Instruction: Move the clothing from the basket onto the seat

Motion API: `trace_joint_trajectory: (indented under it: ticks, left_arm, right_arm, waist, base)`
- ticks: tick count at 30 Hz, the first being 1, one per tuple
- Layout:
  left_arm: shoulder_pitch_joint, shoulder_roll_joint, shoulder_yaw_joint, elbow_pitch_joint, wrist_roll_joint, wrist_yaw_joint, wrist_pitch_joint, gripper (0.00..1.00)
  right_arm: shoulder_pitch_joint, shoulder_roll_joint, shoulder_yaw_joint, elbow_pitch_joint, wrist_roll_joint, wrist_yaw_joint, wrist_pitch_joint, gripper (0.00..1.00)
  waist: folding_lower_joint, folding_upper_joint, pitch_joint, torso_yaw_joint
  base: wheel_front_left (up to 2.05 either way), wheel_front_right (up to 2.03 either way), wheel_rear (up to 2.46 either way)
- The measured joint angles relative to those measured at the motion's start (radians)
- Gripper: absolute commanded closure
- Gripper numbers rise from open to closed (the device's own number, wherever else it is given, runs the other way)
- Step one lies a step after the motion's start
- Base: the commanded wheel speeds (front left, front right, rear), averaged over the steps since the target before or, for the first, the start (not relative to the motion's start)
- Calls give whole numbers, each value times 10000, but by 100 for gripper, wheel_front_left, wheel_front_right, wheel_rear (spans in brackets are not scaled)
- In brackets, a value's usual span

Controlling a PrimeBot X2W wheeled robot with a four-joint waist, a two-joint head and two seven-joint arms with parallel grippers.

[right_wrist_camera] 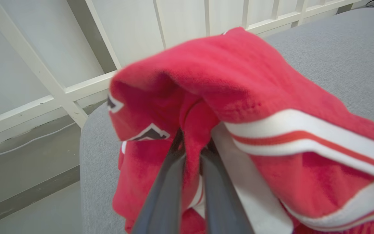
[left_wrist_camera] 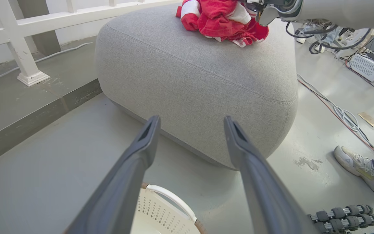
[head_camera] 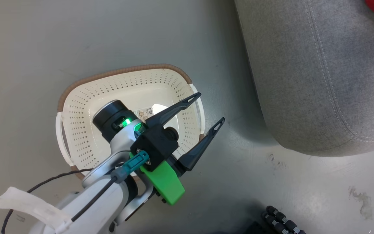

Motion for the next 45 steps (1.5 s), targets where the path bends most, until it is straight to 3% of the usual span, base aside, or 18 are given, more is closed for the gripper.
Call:
trace_joint_trajectory:
  ticks: [3, 5, 6, 20, 30, 38, 45]
  left_arm:
    - [-2, 6, 2, 109, -2, -2, -113, 0]
    - [-2, 6, -2, 199, -4, -10, -130, 0]
    - [-2, 4, -2, 249, -6, -10, -201, 0]
    - [-2, -44, 174, 775, -40, -81, -855, 0]
    - [320, -48, 713, 1386, -280, 284, -1348, 0]
    - [922, -109, 1022, 1764, -489, 642, -1703, 0]
    - [1504, -138, 1569, 2159, -826, 1294, -2080, 0]
  right_arm:
    - [-122, 13, 81, 221, -17, 90, -56, 98]
    - [-125, 50, 167, 336, -17, 180, -102, 6]
    - [-125, 56, 232, 399, -35, 205, -121, 0]
    - [332, 205, 579, 1127, -199, 462, -573, 0]
    - [1275, 713, 1007, 1055, -552, 612, -796, 0]
    - [1977, 882, 1340, 286, -819, 616, -832, 0]
    - [2512, 1250, 1567, -1093, -1177, 662, -836, 0]
  waist:
    - [0, 0, -79, 0]
    - [0, 0, -155, -3]
    - [0, 0, -196, -6]
    - [-1, 0, -1023, -10]
    - [-1, 0, -1863, 82]
    - [-1, 0, -2634, 222]
    - [-2, 0, -3263, 487]
  base:
    - [0, 0, 0]
    - [0, 0, 0]
    - [0, 0, 0]
    - [0, 0, 0]
    - [0, 0, 0]
    - [0, 0, 0]
    - [0, 0, 0]
